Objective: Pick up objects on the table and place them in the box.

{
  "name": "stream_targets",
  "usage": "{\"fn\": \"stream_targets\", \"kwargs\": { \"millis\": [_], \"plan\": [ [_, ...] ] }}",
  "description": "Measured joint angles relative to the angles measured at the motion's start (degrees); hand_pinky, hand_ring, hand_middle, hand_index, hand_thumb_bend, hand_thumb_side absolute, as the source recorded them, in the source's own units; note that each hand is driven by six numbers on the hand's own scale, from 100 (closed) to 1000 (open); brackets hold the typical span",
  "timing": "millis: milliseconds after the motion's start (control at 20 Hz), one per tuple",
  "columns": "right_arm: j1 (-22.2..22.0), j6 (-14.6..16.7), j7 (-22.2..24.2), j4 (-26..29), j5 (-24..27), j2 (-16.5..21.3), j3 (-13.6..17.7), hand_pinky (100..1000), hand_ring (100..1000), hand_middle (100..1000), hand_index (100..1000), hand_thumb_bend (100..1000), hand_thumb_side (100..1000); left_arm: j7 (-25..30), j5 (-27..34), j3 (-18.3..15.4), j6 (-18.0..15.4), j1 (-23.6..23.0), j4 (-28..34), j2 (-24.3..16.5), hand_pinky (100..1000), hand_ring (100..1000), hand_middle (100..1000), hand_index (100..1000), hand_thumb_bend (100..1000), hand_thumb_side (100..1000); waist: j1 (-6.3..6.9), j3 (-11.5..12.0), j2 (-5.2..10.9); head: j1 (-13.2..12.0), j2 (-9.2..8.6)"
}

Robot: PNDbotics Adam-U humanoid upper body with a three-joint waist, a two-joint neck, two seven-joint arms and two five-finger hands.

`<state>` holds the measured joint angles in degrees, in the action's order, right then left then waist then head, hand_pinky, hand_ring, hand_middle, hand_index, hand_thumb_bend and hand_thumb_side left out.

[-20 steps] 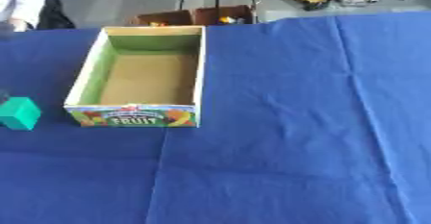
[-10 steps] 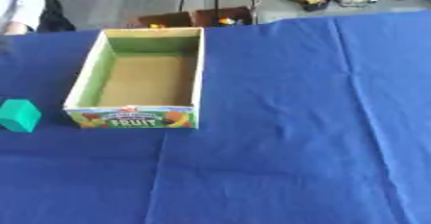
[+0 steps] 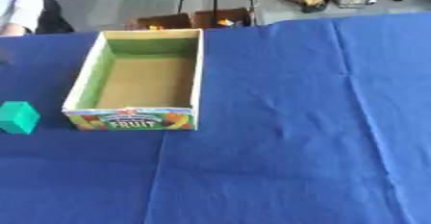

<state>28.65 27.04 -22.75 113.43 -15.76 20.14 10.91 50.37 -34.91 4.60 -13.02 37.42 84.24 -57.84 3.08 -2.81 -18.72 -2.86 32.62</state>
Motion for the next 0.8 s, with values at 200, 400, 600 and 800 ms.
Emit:
{"fn": "stream_targets", "kwargs": {
  "millis": [200, 400, 600, 800],
  "plan": [
    [0.01, 0.00, 0.16, 0.00, 0.08, 0.26, -0.01, 709, 707, 506, 700, 100, 795, -0.20, -2.09, 1.94, -0.20, 2.42, -5.43, 1.08, 915, 998, 1000, 1000, 589, 642, 0.13, -0.29, -0.23, -0.32, -0.41],
    [0.01, -0.10, 0.29, 0.00, 0.18, 0.28, -0.01, 710, 707, 502, 697, 100, 794, -0.70, -4.38, 3.30, -0.71, 3.91, -9.84, 2.33, 922, 1000, 1000, 1000, 645, 656, 0.29, -0.43, -0.46, -0.55, -0.48],
    [0.01, -0.15, 0.38, 0.00, 0.22, 0.28, -0.01, 712, 707, 499, 695, 100, 794, -1.12, -4.65, 3.88, -1.13, 4.53, -12.87, 3.59, 920, 998, 1000, 1000, 588, 630, 0.28, -0.75, -0.80, -0.70, -0.75],
    [0.02, -0.24, 0.48, 0.00, 0.24, 0.28, 0.00, 712, 707, 497, 694, 100, 794, -1.29, -5.07, 4.38, -1.30, 4.53, -15.31, 4.11, 902, 981, 1000, 1000, 494, 585, 0.29, -0.76, -1.11, -0.75, -0.99]
  ]
}}
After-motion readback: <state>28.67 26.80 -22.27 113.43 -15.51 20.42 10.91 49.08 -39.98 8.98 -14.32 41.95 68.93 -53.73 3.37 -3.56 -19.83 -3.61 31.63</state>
